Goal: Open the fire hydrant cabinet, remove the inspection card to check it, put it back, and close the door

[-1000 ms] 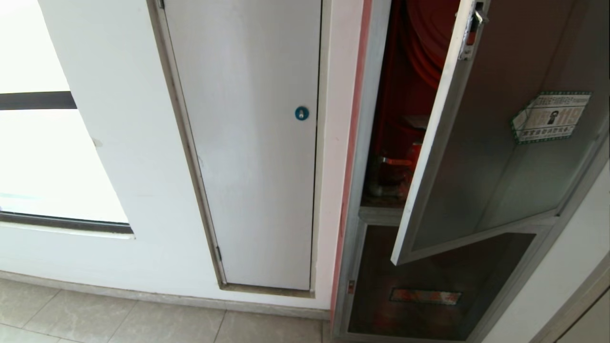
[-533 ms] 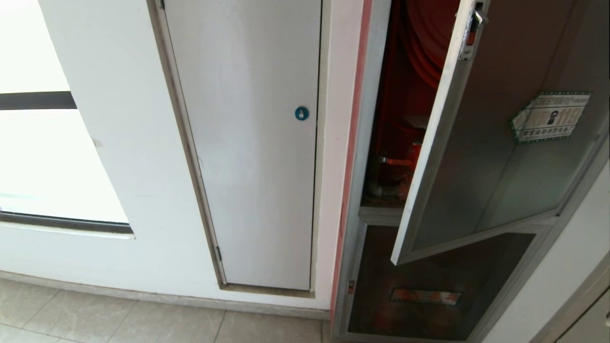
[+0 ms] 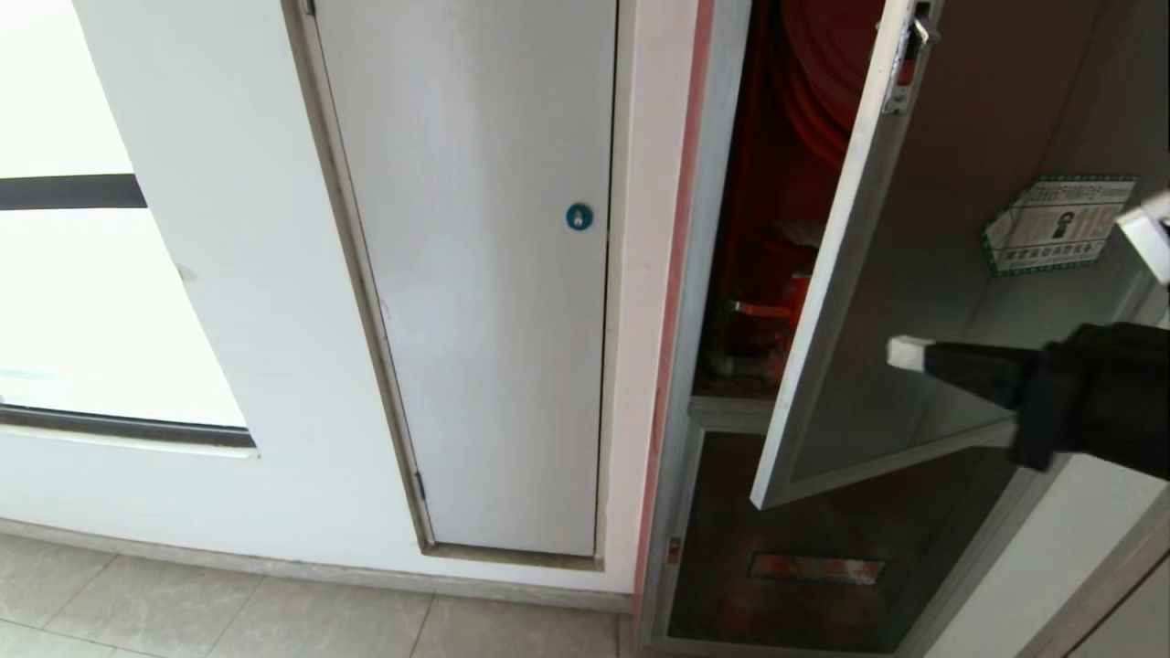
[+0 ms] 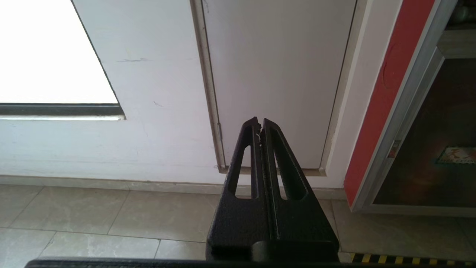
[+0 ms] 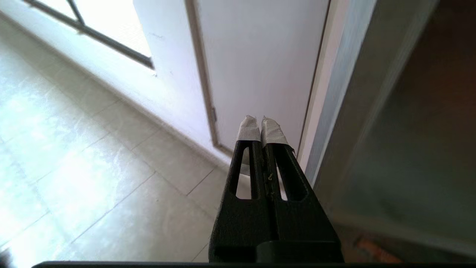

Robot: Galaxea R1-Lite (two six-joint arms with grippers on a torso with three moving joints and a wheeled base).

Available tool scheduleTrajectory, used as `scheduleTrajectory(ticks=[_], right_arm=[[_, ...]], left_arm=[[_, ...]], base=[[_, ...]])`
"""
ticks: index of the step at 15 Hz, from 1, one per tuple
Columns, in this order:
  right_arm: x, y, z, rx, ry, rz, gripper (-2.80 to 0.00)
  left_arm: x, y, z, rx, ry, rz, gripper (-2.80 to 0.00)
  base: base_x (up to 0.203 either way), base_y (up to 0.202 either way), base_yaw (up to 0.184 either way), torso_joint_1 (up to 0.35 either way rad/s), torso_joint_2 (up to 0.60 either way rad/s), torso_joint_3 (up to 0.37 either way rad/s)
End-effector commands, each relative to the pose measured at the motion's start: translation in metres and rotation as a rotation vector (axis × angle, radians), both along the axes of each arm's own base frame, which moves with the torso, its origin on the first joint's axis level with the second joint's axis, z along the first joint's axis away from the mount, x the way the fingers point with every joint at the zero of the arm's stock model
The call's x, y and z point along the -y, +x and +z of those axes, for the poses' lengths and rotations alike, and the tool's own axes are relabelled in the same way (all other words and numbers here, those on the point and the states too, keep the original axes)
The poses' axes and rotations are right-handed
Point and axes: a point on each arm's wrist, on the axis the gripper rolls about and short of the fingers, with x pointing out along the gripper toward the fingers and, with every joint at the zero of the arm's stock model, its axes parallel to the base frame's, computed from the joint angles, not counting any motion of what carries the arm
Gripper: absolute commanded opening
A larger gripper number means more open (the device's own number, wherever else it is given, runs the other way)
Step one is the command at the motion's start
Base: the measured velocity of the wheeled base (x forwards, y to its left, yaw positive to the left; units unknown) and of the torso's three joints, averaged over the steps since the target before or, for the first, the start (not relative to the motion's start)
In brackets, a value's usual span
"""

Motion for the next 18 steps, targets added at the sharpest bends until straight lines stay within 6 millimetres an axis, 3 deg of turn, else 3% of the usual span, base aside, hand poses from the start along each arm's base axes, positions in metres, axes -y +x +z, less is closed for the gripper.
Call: scheduleTrajectory(ticks=[1,3,10,15,18], right_arm=[[-0.029,0.043,-0.014,0.003,-0.017,-0.069,-2.8],[-0.047,0.058,-0.016,0.083,0.005,-0.161,-2.8],[-0.093,0.081,-0.03,0.278,0.025,-0.412,-2.8],[-0.105,0.1,-0.045,0.408,0.027,-0.551,-2.8],[-0.108,0.106,-0.042,0.449,0.056,-0.589,-2.8]], left_arm=[[0.0,0.0,-0.002,-0.004,0.0,-0.001,-2.8],[0.0,0.0,-0.002,-0.004,0.0,0.0,-2.8],[0.0,0.0,-0.002,-0.004,0.0,0.0,-2.8],[0.0,0.0,-0.002,-0.004,0.0,-0.001,-2.8],[0.0,0.0,-0.002,-0.004,0.0,-0.001,-2.8]], base=[[0.0,0.0,0.0,0.0,0.0,0.0],[0.0,0.0,0.0,0.0,0.0,0.0],[0.0,0.0,0.0,0.0,0.0,0.0],[0.0,0.0,0.0,0.0,0.0,0.0],[0.0,0.0,0.0,0.0,0.0,0.0]])
